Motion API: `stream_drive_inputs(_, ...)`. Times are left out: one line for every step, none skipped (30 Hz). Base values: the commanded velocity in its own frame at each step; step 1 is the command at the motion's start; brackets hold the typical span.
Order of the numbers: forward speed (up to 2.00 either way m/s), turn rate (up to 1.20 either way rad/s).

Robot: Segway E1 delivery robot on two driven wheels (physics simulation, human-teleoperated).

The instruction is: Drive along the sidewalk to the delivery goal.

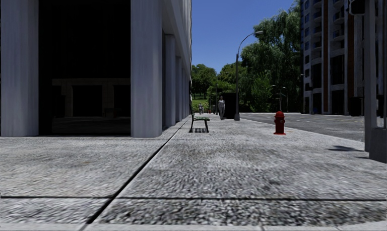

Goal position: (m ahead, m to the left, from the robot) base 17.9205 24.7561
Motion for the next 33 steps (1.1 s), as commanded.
stream_drive_inputs(2.00, 0.00)
stream_drive_inputs(2.00, 0.01)
stream_drive_inputs(2.00, 0.04)
stream_drive_inputs(1.98, 0.09)
stream_drive_inputs(1.90, 0.17)
stream_drive_inputs(1.90, 0.17)
stream_drive_inputs(1.68, 0.25)
stream_drive_inputs(1.54, 0.27)
stream_drive_inputs(1.41, 0.28)
stream_drive_inputs(1.37, 0.32)
stream_drive_inputs(1.35, 0.41)
stream_drive_inputs(1.35, 0.41)
stream_drive_inputs(1.33, 0.46)
stream_drive_inputs(1.32, 0.48)
stream_drive_inputs(1.31, 0.49)
stream_drive_inputs(1.31, 0.49)
stream_drive_inputs(1.31, 0.49)
stream_drive_inputs(1.31, 0.50)
stream_drive_inputs(1.31, 0.50)
stream_drive_inputs(1.31, 0.50)
stream_drive_inputs(1.31, 0.51)
stream_drive_inputs(1.31, 0.51)
stream_drive_inputs(1.31, 0.55)
stream_drive_inputs(1.31, 0.58)
stream_drive_inputs(1.31, 0.59)
stream_drive_inputs(1.31, 0.59)
stream_drive_inputs(1.31, 0.60)
stream_drive_inputs(1.31, 0.60)
stream_drive_inputs(1.31, 0.61)
stream_drive_inputs(1.31, 0.61)
stream_drive_inputs(1.31, 0.61)
stream_drive_inputs(1.31, 0.61)
stream_drive_inputs(1.31, 0.61)
